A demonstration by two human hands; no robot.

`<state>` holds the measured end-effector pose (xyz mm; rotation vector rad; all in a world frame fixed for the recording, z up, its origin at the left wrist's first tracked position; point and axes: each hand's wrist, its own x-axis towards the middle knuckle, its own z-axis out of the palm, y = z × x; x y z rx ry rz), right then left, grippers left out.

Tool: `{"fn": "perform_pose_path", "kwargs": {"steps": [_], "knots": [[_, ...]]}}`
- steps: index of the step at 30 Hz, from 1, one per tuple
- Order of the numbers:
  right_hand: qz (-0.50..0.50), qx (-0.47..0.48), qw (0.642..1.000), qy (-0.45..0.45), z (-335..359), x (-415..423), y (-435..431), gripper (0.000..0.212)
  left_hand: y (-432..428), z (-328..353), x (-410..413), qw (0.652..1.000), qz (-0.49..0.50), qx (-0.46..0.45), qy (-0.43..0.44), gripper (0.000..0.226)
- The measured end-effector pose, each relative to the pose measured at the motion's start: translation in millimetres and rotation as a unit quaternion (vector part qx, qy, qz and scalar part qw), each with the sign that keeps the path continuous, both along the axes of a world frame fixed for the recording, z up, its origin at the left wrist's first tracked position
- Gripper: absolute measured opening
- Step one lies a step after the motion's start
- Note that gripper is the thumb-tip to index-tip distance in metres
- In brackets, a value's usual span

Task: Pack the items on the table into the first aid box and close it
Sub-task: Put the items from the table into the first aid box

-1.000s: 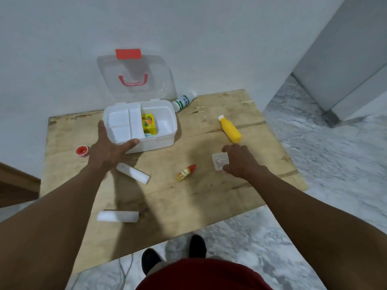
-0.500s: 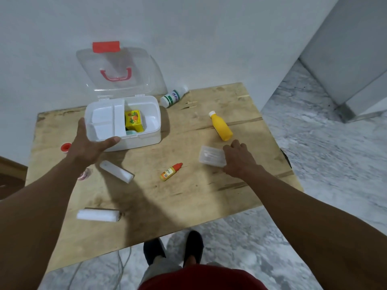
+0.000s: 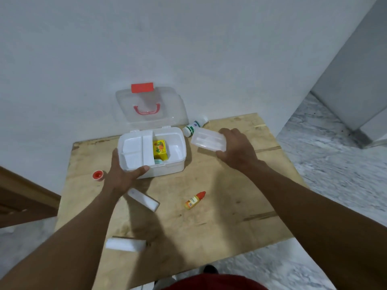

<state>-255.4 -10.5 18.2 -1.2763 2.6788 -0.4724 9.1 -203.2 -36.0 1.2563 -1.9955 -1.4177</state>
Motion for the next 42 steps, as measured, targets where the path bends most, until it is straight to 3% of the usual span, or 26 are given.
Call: {"fn": "perform_pose_path", "kwargs": {"steps": [5, 13, 21, 30, 42], "knots": [[0.015, -0.002, 1.0, 0.009, 22, 23, -53, 0.06, -2, -1, 2, 1.0, 0.019, 0.01, 0.01, 0.1], [0.01, 0.084, 0.996, 0.022, 10, 60, -98, 0.054, -6, -9, 4, 0.999, 0.031, 0.001, -0.03, 0.111], [0.052, 0.141, 0.989, 0.005, 1, 59, -134, 0.057, -4, -13, 1, 0.998, 0.05, -0.04, 0.02, 0.094], [0.111, 0.119, 0.986, 0.017, -17, 55, -156, 0.047, -5, -16, 1, 0.998, 0.047, -0.029, 0.014, 0.11], [0.115, 0.114, 0.987, -0.016, -28, 58, -163, 0.046, -6, -18, -1, 0.998, 0.052, -0.031, 0.011, 0.101]]}}
